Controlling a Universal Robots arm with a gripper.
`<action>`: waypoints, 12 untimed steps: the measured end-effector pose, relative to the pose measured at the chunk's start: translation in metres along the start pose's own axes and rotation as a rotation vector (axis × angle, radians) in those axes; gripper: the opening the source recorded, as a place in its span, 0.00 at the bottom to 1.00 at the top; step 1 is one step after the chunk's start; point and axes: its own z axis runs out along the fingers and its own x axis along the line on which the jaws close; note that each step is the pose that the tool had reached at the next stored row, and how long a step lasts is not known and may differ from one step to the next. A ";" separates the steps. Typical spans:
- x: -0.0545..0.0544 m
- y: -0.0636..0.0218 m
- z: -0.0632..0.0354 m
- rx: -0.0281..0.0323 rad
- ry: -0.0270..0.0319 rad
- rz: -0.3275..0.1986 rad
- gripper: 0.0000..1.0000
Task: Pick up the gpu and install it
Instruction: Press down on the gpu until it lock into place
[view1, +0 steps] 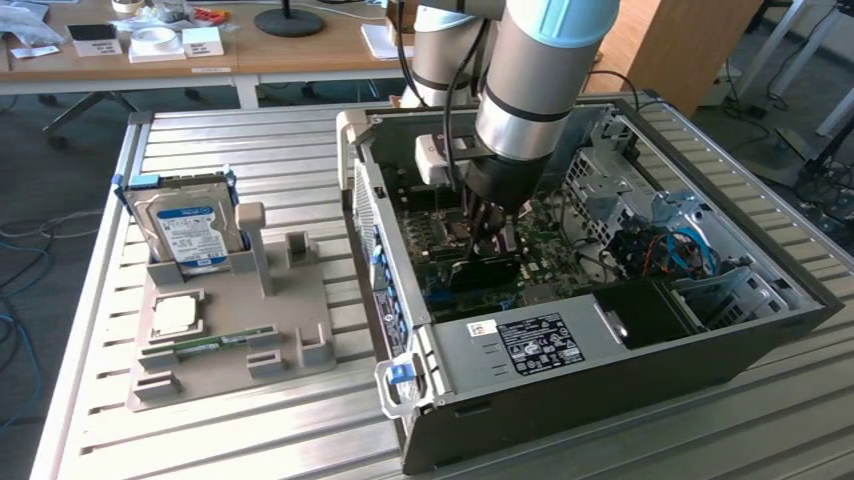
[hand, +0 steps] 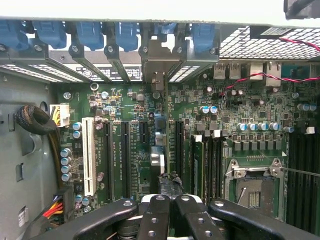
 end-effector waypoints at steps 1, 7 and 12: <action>0.000 0.0000 0.0000 0.0000 0.0000 0.000 0.11; 0.000 0.0000 0.0005 0.0000 0.0000 0.000 0.11; 0.000 0.0000 0.0007 0.0000 0.0001 0.000 0.11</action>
